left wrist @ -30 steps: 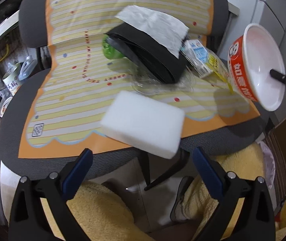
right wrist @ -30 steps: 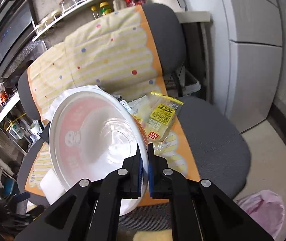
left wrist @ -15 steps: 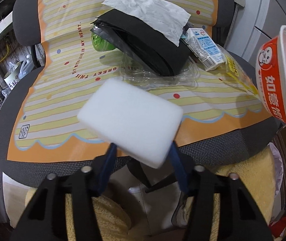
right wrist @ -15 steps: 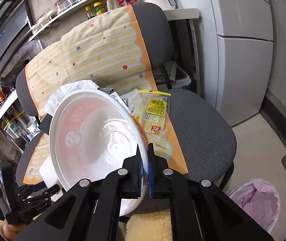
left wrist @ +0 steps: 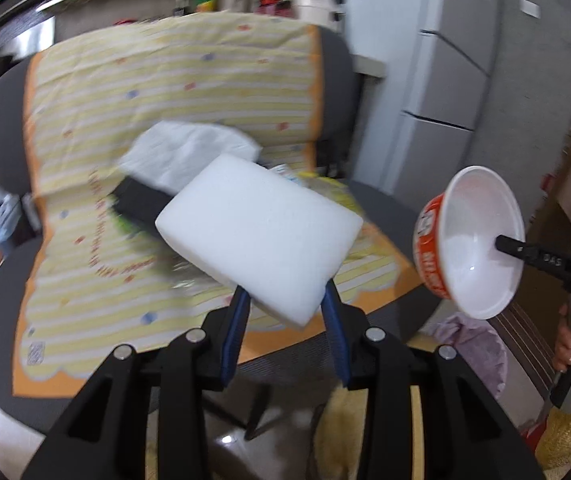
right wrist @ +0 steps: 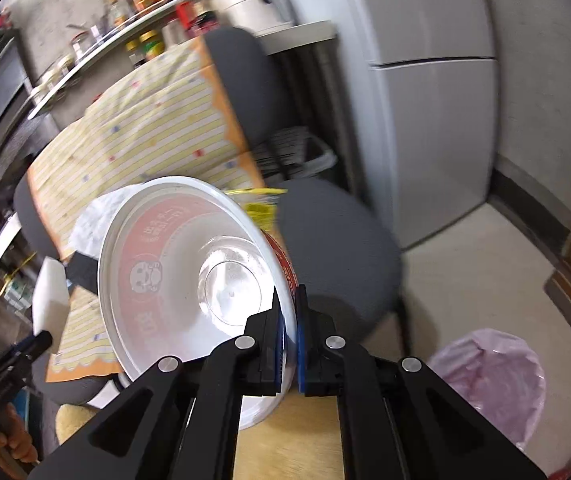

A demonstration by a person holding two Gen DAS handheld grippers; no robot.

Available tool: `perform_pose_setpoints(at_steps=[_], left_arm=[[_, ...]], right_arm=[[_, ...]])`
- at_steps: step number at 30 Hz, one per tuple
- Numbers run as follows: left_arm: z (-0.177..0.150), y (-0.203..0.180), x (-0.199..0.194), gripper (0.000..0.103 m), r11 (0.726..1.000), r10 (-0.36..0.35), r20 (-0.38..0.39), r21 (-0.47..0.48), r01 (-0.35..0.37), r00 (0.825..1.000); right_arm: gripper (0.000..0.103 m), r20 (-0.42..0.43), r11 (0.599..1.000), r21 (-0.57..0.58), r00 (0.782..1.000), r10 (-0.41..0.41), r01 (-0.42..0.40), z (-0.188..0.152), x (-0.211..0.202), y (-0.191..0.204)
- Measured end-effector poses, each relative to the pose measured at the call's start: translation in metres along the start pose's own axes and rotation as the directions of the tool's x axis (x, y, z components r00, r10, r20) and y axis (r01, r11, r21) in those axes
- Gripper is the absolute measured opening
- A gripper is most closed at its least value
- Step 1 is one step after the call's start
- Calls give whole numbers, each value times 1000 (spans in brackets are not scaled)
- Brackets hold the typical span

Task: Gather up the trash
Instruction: 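Carry the bowl and sponge to the pink-lined bin and release both, then return both tools to the chair above the remaining trash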

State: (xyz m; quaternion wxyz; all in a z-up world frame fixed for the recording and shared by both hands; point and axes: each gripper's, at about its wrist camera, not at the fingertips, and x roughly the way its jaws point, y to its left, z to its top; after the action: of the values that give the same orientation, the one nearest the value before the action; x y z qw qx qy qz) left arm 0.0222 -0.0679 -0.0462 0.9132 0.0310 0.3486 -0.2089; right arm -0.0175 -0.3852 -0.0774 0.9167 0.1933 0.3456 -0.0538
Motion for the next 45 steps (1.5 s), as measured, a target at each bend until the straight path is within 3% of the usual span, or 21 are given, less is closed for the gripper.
perform_pose_setpoints(at_steps=[6, 10, 14, 21, 26, 34, 38, 42, 45], left_arm=[[7, -83, 37, 36, 970, -184, -2, 159, 182, 983], [8, -145, 62, 37, 905, -325, -47, 275, 325, 945], [1, -196, 85, 37, 844, -407, -113, 333, 421, 906], [-24, -261, 109, 37, 784, -451, -220, 366, 502, 865], [-40, -286, 124, 38, 738, -447, -292, 413, 534, 845], [-74, -341, 150, 40, 648, -447, -419, 458, 609, 790], [-87, -362, 165, 51, 628, -436, -455, 464, 625, 776], [-100, -360, 188, 57, 657, -407, -480, 437, 614, 777], [-102, -346, 194, 57, 687, -384, -465, 433, 584, 798]], right_arm=[[6, -18, 982, 93, 987, -162, 163, -16, -19, -68], [6, -78, 937, 168, 952, -295, 305, -39, -22, -121], [6, -177, 881, 250, 913, -367, 403, -72, -11, -173], [23, -297, 838, 334, 892, -341, 432, -106, 16, -223], [23, -220, 834, 333, 896, -385, 440, -98, -13, -227], [29, -92, 825, 346, 891, -445, 447, -86, -65, -231], [30, -86, 822, 351, 890, -448, 448, -85, -69, -234], [31, -110, 818, 357, 890, -442, 450, -90, -62, -238], [32, -123, 822, 352, 892, -434, 448, -93, -55, -235]])
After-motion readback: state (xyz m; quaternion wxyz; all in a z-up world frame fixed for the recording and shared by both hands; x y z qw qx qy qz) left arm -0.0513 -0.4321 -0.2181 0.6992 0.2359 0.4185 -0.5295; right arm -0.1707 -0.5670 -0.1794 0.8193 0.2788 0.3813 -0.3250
